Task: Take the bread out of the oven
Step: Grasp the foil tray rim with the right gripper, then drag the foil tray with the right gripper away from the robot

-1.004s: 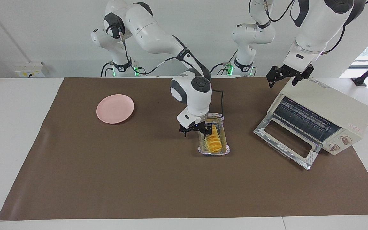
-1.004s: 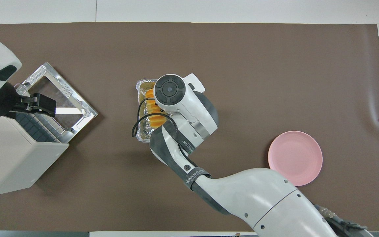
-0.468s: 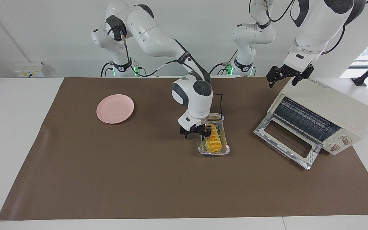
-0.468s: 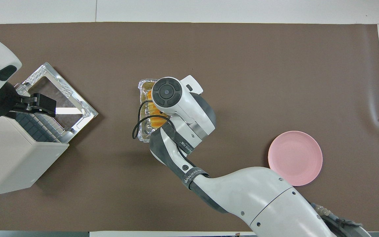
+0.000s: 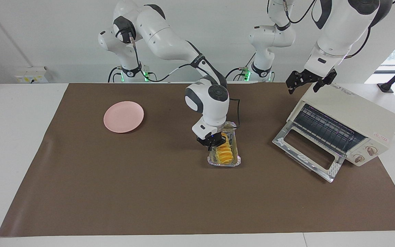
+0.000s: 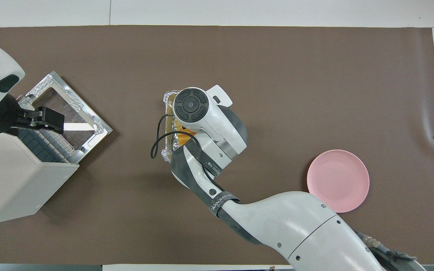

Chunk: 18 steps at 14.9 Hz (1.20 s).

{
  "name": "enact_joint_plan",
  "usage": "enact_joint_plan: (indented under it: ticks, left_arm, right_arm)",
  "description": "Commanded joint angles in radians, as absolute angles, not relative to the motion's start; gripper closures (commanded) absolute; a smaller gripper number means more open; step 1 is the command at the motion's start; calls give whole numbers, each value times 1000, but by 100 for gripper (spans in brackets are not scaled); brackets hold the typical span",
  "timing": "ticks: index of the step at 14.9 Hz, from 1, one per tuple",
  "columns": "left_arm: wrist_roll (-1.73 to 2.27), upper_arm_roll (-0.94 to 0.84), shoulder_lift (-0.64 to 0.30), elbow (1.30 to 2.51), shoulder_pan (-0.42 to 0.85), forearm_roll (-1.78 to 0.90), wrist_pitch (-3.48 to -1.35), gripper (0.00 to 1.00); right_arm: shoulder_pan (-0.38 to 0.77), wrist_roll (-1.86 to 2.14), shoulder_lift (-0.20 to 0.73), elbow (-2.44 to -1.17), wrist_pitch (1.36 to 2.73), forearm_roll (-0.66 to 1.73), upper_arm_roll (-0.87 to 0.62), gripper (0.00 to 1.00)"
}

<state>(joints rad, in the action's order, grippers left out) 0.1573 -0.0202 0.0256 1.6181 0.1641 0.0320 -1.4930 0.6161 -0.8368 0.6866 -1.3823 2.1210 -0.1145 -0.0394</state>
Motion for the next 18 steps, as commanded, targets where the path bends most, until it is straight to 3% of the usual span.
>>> enact_joint_plan:
  ticks: [1,7,18]
  left_arm:
    - [149,-20,46,1635,156,14,-1502,0]
    - [149,-20,45,1635,156,14,-1502,0]
    - [149,-20,44,1635,156,14,-1502,0]
  right_arm:
    - [563,-758,643,-1376,2068,-78,-49,100]
    - [384,-519,600,-1289,1919,14,-48,100]
    - [6,-60,611,-1357,2029,21,-44,100]
